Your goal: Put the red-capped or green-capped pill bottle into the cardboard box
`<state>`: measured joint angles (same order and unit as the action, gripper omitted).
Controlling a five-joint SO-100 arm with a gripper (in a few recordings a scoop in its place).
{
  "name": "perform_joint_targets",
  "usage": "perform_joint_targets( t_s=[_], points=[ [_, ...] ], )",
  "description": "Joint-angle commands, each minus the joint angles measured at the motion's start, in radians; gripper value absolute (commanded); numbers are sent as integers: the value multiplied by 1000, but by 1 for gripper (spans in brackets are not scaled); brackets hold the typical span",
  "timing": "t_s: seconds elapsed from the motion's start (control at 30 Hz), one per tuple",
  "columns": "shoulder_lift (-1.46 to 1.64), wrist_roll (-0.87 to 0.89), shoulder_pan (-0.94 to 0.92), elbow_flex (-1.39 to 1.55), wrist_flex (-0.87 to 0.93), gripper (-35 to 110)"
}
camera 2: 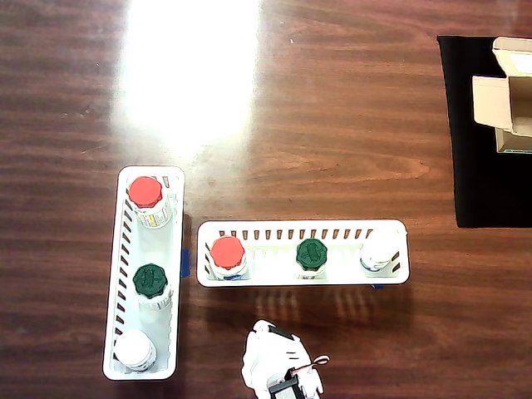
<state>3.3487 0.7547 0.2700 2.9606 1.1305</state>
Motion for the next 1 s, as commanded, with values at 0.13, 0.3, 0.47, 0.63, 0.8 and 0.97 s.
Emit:
perform_joint_targets(
  t_s=[0.13, 0.3, 0.47, 0.63, 0.8, 0.97],
  points=[
    [87, 946, -290, 0, -321, 0],
    [87, 940, -278, 0, -321, 0],
    [87, 948, -276, 0, -322, 0],
    [87, 942, -273, 0, -336, 0],
    [87, 925, -270, 0, -362, 0],
    [87, 942, -298, 0, -374, 0]
  ],
)
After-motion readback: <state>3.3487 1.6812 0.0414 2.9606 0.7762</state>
